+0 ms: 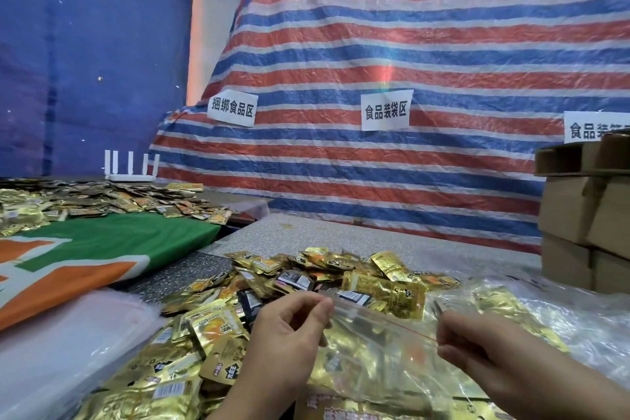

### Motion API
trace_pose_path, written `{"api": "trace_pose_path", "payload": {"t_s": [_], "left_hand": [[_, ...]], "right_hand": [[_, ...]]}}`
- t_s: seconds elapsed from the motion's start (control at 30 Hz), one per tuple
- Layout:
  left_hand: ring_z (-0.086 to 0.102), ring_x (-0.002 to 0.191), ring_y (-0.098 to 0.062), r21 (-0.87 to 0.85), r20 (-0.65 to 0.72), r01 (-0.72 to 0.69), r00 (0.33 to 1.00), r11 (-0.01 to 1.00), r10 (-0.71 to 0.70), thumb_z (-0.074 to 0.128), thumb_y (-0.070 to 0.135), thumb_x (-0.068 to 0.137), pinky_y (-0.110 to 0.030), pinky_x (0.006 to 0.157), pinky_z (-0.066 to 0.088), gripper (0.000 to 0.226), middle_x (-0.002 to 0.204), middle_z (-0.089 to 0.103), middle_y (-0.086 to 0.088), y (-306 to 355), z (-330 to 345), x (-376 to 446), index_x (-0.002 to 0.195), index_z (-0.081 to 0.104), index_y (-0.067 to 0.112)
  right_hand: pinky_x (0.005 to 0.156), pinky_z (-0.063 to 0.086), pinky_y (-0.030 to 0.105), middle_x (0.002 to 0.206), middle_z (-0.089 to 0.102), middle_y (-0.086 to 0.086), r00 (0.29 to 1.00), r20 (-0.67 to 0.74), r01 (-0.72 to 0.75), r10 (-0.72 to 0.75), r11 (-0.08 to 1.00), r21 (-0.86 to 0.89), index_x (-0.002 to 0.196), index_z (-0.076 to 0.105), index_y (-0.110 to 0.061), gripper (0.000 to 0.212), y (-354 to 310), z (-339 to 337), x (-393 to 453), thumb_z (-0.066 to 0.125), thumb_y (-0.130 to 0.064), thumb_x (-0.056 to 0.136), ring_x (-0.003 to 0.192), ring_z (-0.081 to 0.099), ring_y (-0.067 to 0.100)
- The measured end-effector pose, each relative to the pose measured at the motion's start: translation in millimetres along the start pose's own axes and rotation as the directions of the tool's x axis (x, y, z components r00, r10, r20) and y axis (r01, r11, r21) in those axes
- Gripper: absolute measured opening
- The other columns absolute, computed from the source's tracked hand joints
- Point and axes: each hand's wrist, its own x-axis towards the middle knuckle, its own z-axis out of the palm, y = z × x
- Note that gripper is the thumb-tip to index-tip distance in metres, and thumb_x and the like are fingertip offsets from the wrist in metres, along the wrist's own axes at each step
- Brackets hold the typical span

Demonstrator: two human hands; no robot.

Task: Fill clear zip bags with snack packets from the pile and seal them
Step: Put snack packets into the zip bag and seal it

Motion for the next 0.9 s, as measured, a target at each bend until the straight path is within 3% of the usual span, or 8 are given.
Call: {"api": "trace_pose_path", "payload": {"t_s": [0.1,0.2,0.27,0.47,0.63,0.73,0.9], "left_hand": [[0.057,0.055,-0.009,-0.001,0.048,0.026,0.999,1.0,-0.026,0.064,0.021,0.091,-0.02,0.052,0.044,0.018,0.061,0.063,0.0,-3,2,-1,0.079,0.074,0.03],[0.056,0.057,-0.007,-0.002,0.103,0.06,0.993,0.998,-0.059,0.061,0.025,0.093,-0.02,0.054,0.044,0.019,0.061,0.062,0.005,-3,4,-1,0.08,0.073,0.03],[0.056,0.057,-0.007,-0.012,0.128,0.059,0.99,0.998,-0.057,0.059,0.025,0.094,-0.021,0.054,0.045,0.019,0.062,0.061,0.006,-2,4,-1,0.08,0.071,0.029],[0.058,0.059,-0.009,0.0,0.163,0.036,0.986,0.999,-0.036,0.058,0.023,0.095,-0.024,0.057,0.045,0.023,0.065,0.063,0.004,1,7,-3,0.077,0.069,0.031],[0.057,0.061,-0.012,0.002,0.188,0.042,0.981,0.999,-0.041,0.059,0.041,0.087,-0.028,0.061,0.046,0.019,0.064,0.064,0.001,4,7,-5,0.076,0.068,0.028],[0.062,0.064,-0.01,-0.036,0.243,0.081,0.968,0.996,-0.07,0.07,0.051,0.082,-0.022,0.063,0.047,0.029,0.073,0.072,0.0,5,7,-6,0.081,0.073,0.023],[0.063,0.064,-0.006,-0.018,0.272,0.093,0.958,0.996,-0.084,0.07,0.045,0.074,-0.019,0.063,0.049,0.025,0.078,0.076,-0.001,2,9,-6,0.079,0.079,0.022]], "right_hand": [[0.058,0.033,0.02,0.071,0.054,-0.011,1.0,-0.004,0.013,-0.013,1.0,0.001,0.083,0.05,-0.041,0.013,-4,-2,-4,0.054,-0.048,0.094,0.062,0.045,0.006],[0.059,0.035,0.02,0.07,0.056,-0.004,1.0,-0.014,0.018,-0.019,1.0,-0.021,0.077,0.053,-0.032,0.034,-7,-2,-4,0.042,-0.064,0.083,0.063,0.049,0.007],[0.062,0.036,0.017,0.071,0.056,-0.004,0.999,-0.006,0.031,-0.032,0.996,-0.083,0.073,0.051,-0.025,0.044,-8,1,-2,0.042,-0.065,0.087,0.07,0.052,0.01],[0.064,0.037,0.014,0.076,0.056,-0.024,0.994,-0.1,0.045,-0.051,0.997,-0.066,0.072,0.051,-0.031,0.034,-10,14,3,0.051,-0.058,0.093,0.075,0.052,0.0],[0.06,0.034,0.014,0.06,0.044,-0.015,0.974,-0.175,0.134,-0.145,0.988,-0.076,0.071,0.057,-0.012,0.035,-5,20,8,0.061,-0.038,0.093,0.063,0.047,0.0],[0.057,0.033,0.011,0.059,0.048,-0.017,0.967,-0.215,0.133,-0.138,0.99,-0.036,0.07,0.06,-0.009,0.032,-4,19,8,0.065,-0.032,0.092,0.059,0.046,-0.002],[0.06,0.035,0.014,0.062,0.053,-0.009,0.983,-0.125,0.138,-0.132,0.99,0.038,0.074,0.066,-0.007,0.031,0,18,11,0.066,-0.032,0.093,0.06,0.048,-0.001]]}}
